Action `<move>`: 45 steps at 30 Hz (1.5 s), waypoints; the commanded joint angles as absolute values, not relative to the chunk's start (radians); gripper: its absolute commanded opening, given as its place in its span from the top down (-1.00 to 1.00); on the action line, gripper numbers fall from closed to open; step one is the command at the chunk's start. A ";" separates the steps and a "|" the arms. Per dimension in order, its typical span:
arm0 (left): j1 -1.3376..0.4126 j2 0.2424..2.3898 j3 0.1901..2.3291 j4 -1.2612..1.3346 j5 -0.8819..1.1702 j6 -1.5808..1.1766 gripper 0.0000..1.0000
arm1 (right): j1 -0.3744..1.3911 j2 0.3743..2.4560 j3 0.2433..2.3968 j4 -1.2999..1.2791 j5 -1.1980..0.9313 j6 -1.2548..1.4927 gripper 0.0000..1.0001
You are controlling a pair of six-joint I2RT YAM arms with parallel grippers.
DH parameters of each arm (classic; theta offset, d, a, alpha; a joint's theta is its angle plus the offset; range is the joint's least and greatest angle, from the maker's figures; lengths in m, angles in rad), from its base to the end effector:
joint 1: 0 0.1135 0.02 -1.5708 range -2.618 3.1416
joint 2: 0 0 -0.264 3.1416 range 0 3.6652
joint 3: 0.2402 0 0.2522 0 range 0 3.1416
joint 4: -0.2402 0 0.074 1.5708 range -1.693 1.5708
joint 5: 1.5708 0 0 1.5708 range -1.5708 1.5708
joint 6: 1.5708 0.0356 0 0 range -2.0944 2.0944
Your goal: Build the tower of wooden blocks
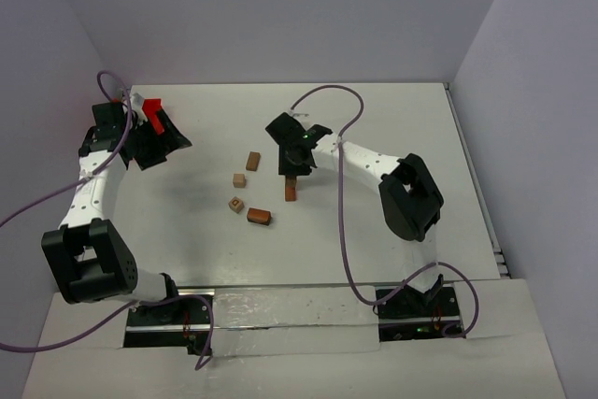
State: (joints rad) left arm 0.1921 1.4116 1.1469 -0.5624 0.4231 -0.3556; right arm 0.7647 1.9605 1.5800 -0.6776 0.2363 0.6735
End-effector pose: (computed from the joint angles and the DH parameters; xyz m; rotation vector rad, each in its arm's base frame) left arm 0.2996 0.0434 0.2896 -0.4504 2.3384 -0.5835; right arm 0.3112 0.2870 0.2278 -0.0376 2.5968 0.2163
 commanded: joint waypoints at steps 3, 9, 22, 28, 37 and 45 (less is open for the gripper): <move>0.199 1.422 1.160 -0.520 0.412 -0.368 -0.98 | 0.761 2.005 1.647 -0.718 0.278 0.721 1.00; 0.198 1.430 1.163 -0.520 0.415 -0.368 -0.98 | 0.761 2.024 1.646 -0.716 0.277 0.716 1.00; 0.198 1.438 1.164 -0.520 0.413 -0.370 -0.98 | 0.761 2.062 1.669 -0.722 0.274 0.709 0.94; 0.198 1.445 1.164 -0.522 0.408 -0.368 -0.99 | 0.761 2.077 1.681 -0.724 0.269 0.710 0.93; 0.198 1.457 1.167 -0.525 0.408 -0.368 -0.99 | 0.761 2.097 1.697 -0.733 0.270 0.709 0.91; 0.198 1.456 1.166 -0.523 0.411 -0.367 -0.98 | 0.761 2.123 1.729 -0.744 0.275 0.701 0.90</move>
